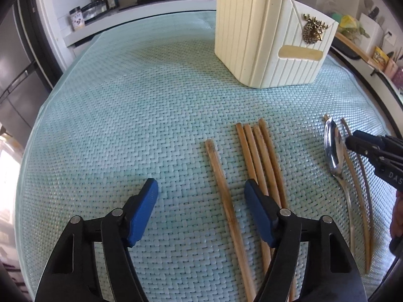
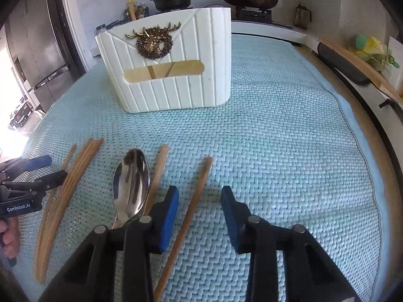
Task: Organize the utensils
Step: 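Close the left gripper on a wooden chopstick while the right gripper grasps another chopstick, then lift both held chopsticks and carry them over the cream holder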
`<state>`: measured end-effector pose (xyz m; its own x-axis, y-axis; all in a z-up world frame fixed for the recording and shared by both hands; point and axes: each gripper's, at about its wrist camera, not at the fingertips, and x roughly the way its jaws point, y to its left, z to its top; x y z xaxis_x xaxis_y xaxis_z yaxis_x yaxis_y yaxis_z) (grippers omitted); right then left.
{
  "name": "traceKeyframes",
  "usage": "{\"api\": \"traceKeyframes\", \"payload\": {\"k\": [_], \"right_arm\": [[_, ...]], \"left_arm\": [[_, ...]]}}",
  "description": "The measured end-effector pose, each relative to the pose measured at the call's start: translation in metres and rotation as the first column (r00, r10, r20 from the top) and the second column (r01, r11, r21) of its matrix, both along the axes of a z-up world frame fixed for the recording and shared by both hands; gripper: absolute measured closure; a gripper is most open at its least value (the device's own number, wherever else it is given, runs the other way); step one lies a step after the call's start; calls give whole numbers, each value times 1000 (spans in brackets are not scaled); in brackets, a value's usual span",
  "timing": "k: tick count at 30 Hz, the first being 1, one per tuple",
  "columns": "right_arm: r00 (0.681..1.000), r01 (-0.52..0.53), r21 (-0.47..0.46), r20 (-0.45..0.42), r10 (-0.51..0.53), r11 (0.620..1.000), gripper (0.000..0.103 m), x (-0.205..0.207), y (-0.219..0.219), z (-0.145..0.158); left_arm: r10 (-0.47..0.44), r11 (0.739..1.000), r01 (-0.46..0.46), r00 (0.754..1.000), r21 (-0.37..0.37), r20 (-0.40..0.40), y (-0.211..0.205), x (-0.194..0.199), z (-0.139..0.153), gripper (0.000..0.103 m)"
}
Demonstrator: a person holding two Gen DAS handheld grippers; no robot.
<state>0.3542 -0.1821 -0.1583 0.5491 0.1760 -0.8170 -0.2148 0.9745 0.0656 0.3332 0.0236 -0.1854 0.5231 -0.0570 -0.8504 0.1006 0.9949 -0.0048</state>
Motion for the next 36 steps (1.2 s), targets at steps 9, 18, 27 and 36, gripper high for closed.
{"api": "traceKeyframes", "payload": {"k": [9,18,27,36], "right_arm": [[1000,-4,26,-24,4,1000,97,21,-3,0],[998,10,214,58,-23,977,97,5,-34,47],[973,-87,302,231,15,949,97,-47,-46,125],[907,-155,270,420,29,950,97,-105,-36,181]], "left_arm": [[-16,1000,15,1000,-20,-4,-4,14,5,94],[16,993,-7,996,-114,82,12,0,37,98],[2,978,54,962,-199,272,23,-52,124,98],[3,961,110,913,-254,408,25,-86,172,99]]}}
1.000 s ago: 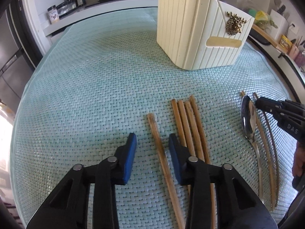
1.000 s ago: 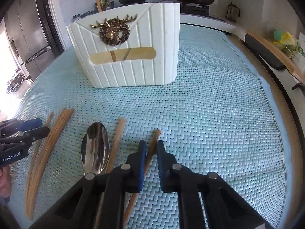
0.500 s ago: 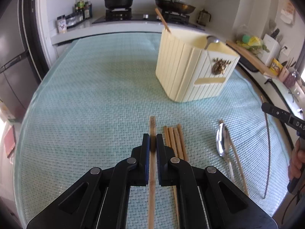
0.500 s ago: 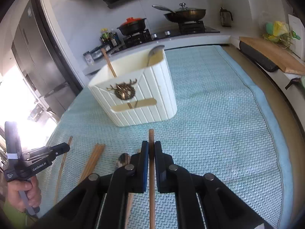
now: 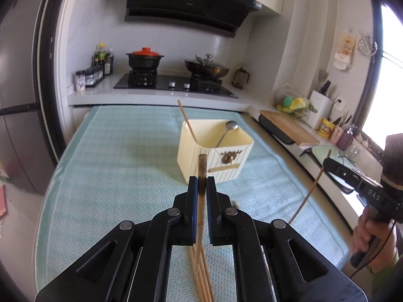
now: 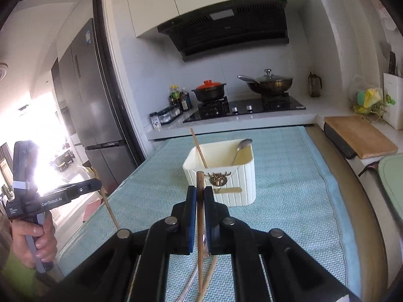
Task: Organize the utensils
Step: 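Lift both held chopsticks and carry them over the cream holder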
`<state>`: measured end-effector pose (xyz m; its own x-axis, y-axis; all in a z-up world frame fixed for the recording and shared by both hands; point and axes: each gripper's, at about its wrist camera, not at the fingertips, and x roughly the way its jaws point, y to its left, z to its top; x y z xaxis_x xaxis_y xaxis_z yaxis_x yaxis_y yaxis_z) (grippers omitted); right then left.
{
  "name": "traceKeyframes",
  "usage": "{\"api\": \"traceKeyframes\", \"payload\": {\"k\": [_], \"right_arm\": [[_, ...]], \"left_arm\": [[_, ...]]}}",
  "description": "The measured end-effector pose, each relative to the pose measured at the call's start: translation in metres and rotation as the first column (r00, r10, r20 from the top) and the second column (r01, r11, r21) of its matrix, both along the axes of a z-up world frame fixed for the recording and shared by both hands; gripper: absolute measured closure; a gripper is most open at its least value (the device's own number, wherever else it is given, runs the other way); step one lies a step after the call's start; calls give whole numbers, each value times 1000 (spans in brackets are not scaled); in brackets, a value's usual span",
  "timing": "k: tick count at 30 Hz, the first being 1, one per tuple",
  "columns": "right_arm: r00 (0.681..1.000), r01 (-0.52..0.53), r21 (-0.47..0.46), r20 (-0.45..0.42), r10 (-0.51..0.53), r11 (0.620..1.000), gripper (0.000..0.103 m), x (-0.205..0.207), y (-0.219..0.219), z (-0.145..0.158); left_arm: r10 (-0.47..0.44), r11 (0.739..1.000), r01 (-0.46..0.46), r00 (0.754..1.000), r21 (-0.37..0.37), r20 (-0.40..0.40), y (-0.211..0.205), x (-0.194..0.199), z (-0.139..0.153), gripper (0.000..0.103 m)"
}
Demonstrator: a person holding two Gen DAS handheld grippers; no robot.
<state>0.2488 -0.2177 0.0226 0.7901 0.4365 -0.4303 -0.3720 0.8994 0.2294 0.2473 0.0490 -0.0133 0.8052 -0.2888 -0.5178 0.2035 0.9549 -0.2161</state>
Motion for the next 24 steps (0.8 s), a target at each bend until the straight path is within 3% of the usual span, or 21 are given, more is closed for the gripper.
{"api": "traceKeyframes", "payload": {"k": [7,15,24], "right_arm": [[996,7,-2,83,-7,1000,97,-10,5,22],[993,11,-24,119,-8,1000,97,-5,6,38],[986,11,-26,169,-6,1000,97,38,7,77]], "left_arm": [[-10,999,13,998,-38,56,-2,-5,19,99],[-19,998,23,997,-62,76,0,3,34,99],[-33,999,38,990,-35,139,-8,42,83,99]]}}
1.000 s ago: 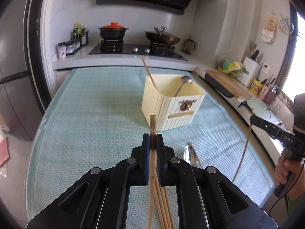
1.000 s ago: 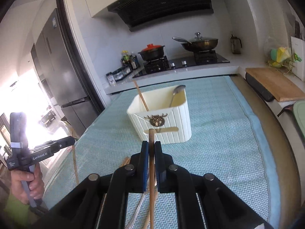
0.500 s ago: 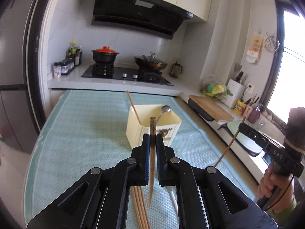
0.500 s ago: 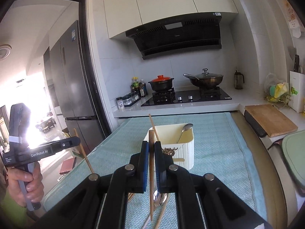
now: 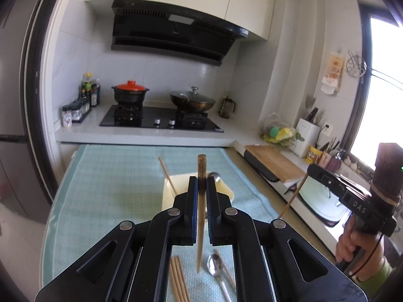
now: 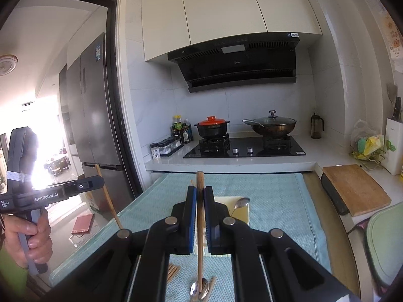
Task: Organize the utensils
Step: 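Lift both held chopsticks and carry them over the cream holder, then open both grippers to drop the chopsticks into the holder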
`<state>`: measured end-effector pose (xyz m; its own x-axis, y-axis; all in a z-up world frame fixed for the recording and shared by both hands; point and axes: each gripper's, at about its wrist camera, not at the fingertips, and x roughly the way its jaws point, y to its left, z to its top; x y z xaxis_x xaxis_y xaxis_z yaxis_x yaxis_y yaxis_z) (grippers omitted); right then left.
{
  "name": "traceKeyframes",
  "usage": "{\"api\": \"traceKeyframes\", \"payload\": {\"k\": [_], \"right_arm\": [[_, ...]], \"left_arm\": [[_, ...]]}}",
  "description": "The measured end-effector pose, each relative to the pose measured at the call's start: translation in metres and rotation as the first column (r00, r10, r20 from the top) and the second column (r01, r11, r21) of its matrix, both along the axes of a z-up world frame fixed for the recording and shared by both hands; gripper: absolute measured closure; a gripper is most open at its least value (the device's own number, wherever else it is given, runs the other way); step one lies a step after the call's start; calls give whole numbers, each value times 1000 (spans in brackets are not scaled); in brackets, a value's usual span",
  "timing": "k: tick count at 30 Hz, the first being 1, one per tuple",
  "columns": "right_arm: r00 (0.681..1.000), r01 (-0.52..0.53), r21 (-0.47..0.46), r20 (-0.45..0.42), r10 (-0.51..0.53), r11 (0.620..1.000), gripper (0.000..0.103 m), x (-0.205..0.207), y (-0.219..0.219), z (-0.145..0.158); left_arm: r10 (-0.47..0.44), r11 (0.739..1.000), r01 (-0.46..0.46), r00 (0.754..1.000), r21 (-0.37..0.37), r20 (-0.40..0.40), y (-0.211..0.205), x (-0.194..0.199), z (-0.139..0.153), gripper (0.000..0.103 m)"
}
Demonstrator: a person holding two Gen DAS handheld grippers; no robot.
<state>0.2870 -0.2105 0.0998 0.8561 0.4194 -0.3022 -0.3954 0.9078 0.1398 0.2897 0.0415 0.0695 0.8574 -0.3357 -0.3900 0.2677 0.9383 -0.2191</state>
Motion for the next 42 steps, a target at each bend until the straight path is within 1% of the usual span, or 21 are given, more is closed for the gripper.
{"api": "traceKeyframes", "payload": {"k": [4,7,9,12,14,16,20,23,27,29,30,31,32,33,34,35,37,39,40,41,42], "right_arm": [[1000,-1,5,28,1,1000,97,31,5,25],[999,4,2,50,-4,1000,97,59,10,42],[999,9,9,49,-9,1000,97,80,13,49],[998,13,13,56,-14,1000,97,109,18,48],[999,10,6,51,-11,1000,97,127,23,40],[1000,1,-5,15,0,1000,97,145,29,26],[993,-19,-11,-119,18,1000,97,182,36,-13],[976,-30,-30,-214,23,999,97,205,38,-44],[938,-56,-25,-344,44,998,96,235,38,-79],[916,-46,-34,-400,29,998,93,248,39,-90],[913,-39,-37,-408,20,999,88,250,39,-91],[917,-25,-41,-400,6,999,74,249,38,-88],[926,-10,-41,-377,-6,999,57,244,35,-80],[939,-2,-35,-343,-10,999,51,238,31,-72],[953,5,-34,-302,-15,999,47,228,29,-60],[964,12,-47,-264,-24,999,47,218,28,-48],[980,25,-87,-194,-42,996,47,196,26,-23],[991,40,-128,-123,-56,991,42,171,23,0],[994,49,-147,-88,-62,988,36,157,21,10],[996,59,-160,-53,-68,985,30,142,18,20],[997,68,-170,-22,-73,983,28,130,15,29]], "left_arm": [[12,1000,-12,999,-1,36,-5,30,27,99],[39,999,-40,996,19,76,-11,53,41,99],[53,998,-55,995,23,83,-15,71,43,99],[62,998,-63,996,19,59,-20,100,35,99],[67,997,-68,997,24,35,-24,118,24,99],[71,997,-71,997,25,-4,-27,135,8,99],[65,998,-62,992,27,-108,-32,162,-29,99],[68,997,-61,983,49,-170,-37,174,-55,99],[63,994,-43,977,100,-204,-45,182,-76,98],[71,993,-47,972,112,-225,-44,182,-78,87],[74,993,-49,970,110,-231,-41,181,-75,71],[77,993,-55,972,103,-222,-37,176,-70,58],[88,993,-68,975,100,-203,-31,170,-62,55],[100,991,-82,978,104,-185,-25,163,-53,47],[112,990,-94,979,107,-169,-19,158,-44,38],[122,988,-106,981,109,-150,-13,149,-35,34],[139,985,-126,985,118,-106,1,120,-17,21],[149,981,-138,986,137,-70,13,91,-6,13],[155,977,-145,986,154,-58,19,75,-2,10],[158,974,-147,986,174,-51,23,59,0,9],[160,970,-147,986,194,-49,27,46,1,8]]}}
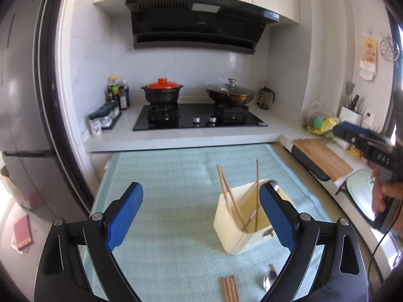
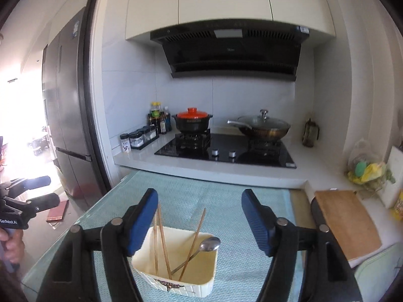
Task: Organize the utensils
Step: 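Open both grippers to drop the chopsticks into the holder, then withdraw both grippers from the holder back above the remaining utensils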
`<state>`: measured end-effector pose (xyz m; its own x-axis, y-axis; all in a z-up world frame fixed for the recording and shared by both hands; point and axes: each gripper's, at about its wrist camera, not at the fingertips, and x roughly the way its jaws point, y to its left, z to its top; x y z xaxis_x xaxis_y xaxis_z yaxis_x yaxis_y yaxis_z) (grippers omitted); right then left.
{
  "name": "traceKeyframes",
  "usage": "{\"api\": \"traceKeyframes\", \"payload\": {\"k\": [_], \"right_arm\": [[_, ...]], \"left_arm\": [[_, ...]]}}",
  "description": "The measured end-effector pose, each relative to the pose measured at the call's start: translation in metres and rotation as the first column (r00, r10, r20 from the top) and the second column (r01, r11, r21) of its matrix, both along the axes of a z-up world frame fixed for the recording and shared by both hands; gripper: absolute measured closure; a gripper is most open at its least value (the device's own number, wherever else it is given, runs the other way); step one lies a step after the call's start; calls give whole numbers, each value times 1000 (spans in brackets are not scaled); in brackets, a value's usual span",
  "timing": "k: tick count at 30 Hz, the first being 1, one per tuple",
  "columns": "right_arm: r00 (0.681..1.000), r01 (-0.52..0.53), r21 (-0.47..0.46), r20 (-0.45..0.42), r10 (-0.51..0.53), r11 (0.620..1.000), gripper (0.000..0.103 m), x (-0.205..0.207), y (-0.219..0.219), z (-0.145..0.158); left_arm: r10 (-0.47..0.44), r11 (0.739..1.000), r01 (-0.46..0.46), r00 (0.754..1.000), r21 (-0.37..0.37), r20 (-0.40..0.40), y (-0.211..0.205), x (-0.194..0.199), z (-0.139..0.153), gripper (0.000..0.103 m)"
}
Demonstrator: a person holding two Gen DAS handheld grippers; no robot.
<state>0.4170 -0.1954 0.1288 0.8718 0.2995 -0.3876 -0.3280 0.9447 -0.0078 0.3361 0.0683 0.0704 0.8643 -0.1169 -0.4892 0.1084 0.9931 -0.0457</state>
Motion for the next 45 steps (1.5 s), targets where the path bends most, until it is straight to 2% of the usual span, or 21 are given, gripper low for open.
{"api": "traceKeyframes", "payload": {"k": [4,8,11,17,21,23,27,30,34,45], "right_arm": [[998,4,-44,63,-1,999,20,-57,-13,18],[998,-1,-92,62,7,996,19,-111,-21,6],[999,6,-118,54,1,993,19,-147,-24,-16],[999,46,-98,-4,-47,994,11,-194,-30,-76],[993,100,-41,-53,-102,994,10,-219,-33,-122],[988,134,-15,-76,-134,991,10,-232,-33,-145],[975,179,-5,-133,-178,984,10,-245,-26,-182],[975,161,-58,-147,-168,985,10,-250,-15,-196],[978,157,-73,-125,-166,985,10,-257,-9,-202],[977,138,-74,-153,-148,988,10,-260,-1,-214]], "left_arm": [[15,996,-14,1000,91,-8,9,-55,-10,3],[34,995,-29,998,97,-49,13,-103,-47,2],[57,996,-52,996,77,-70,10,-130,-78,2],[73,994,-80,992,-71,-103,-5,-158,-121,2],[114,992,-118,990,-48,-77,-23,-163,-138,2],[104,992,-109,991,-57,-84,-29,-165,-145,2],[79,994,-86,993,-72,-90,-38,-168,-157,2],[60,997,-65,993,-51,-100,-47,-167,-163,2],[50,998,-55,993,-39,-108,-53,-170,-169,2],[70,996,-78,989,-54,-127,-51,-173,-178,2]]}}
